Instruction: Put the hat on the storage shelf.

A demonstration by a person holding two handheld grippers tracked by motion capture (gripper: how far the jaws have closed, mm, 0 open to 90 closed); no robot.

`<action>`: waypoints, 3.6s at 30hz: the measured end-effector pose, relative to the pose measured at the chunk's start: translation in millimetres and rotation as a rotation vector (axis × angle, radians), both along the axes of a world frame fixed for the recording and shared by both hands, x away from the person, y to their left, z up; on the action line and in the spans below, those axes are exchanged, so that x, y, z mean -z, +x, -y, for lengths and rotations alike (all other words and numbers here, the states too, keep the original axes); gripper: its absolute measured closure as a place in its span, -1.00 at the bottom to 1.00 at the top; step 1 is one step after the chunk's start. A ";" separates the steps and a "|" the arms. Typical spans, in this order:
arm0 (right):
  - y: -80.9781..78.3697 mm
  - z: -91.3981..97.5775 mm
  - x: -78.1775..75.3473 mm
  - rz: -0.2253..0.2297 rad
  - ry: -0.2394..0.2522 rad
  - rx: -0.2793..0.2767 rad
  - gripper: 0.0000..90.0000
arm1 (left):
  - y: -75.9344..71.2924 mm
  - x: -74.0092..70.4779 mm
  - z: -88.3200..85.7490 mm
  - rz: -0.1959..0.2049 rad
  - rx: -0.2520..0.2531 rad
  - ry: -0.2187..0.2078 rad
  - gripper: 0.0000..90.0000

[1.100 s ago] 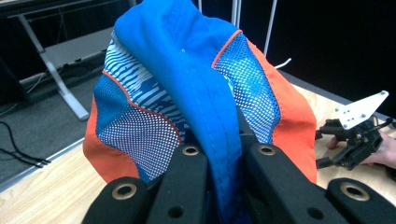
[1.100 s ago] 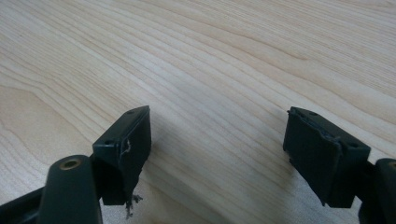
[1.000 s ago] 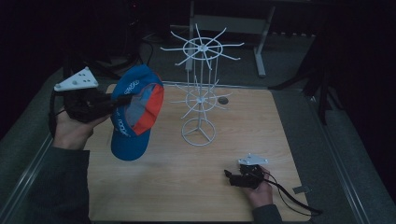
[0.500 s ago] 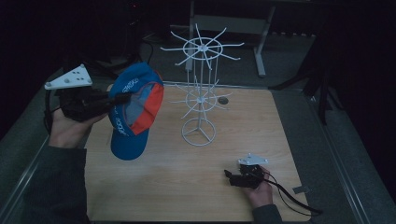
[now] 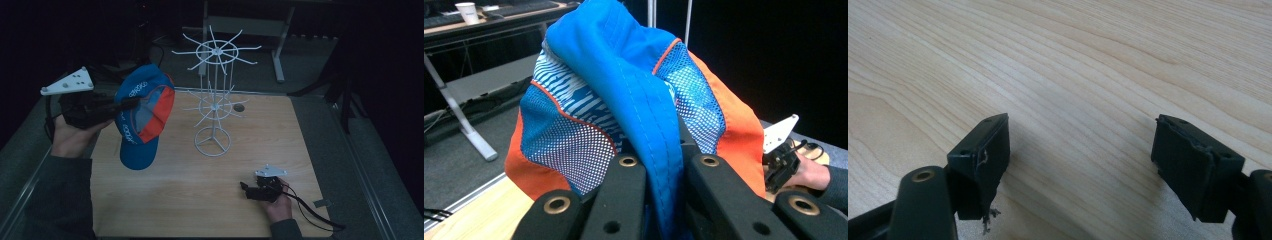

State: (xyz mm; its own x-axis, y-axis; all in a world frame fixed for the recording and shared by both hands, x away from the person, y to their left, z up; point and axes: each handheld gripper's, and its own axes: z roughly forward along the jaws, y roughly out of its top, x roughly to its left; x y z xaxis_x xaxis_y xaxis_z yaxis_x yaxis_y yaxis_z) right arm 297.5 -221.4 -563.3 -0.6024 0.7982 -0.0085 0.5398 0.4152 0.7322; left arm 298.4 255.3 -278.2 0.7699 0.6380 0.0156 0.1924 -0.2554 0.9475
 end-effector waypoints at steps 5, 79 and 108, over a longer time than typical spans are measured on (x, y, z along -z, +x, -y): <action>0.0 0.0 0.0 0.000 0.000 0.000 -0.48 | -0.3 -2.5 0.1 0.010 -0.010 -0.001 0.97; -0.3 0.0 0.0 0.000 0.000 0.000 -0.48 | 9.8 -43.2 2.5 0.092 -0.069 -0.066 0.97; -0.3 0.1 0.0 0.000 -0.001 0.000 -0.48 | 32.0 -15.2 28.2 0.058 0.070 -0.097 0.96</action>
